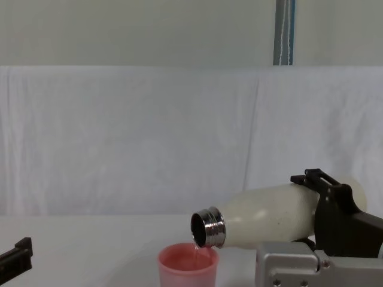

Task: Grasp the thermos with one hand and pour water into the cup lid.

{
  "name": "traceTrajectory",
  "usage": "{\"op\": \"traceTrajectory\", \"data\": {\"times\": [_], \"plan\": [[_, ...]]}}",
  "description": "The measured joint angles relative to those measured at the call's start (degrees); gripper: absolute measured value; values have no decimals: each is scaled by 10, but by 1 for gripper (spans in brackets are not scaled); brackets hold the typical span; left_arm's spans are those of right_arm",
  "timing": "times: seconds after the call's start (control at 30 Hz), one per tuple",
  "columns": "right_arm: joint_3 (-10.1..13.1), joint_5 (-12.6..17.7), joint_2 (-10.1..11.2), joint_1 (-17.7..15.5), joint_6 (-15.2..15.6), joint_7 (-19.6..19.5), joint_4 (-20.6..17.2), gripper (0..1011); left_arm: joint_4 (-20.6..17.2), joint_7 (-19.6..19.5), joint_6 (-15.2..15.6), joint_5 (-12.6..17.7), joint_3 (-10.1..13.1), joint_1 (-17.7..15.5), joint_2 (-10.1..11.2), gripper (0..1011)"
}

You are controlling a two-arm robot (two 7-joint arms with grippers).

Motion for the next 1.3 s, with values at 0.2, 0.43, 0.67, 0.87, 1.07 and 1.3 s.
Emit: {"op": "traceTrajectory", "data": {"times": [0.2, 0.43, 0.67, 0.87, 1.07, 1.3], "plan": [[0, 0, 0, 0, 0, 0, 0, 962, 0, 0, 0, 0, 0, 0, 0, 1001], [0, 0, -1, 0, 0, 0, 0, 962, 0, 0, 0, 0, 0, 0, 0, 1001], [9, 25, -5, -3, -11, 7, -1, 962, 0, 0, 0, 0, 0, 0, 0, 1001], [23, 63, -11, -8, -27, 18, -7, 962, 0, 0, 0, 0, 0, 0, 0, 1001], [45, 117, -20, -16, -47, 32, -15, 962, 0, 0, 0, 0, 0, 0, 0, 1001], [90, 221, -39, -29, -74, 65, -27, 962, 0, 0, 0, 0, 0, 0, 0, 1001]]}}
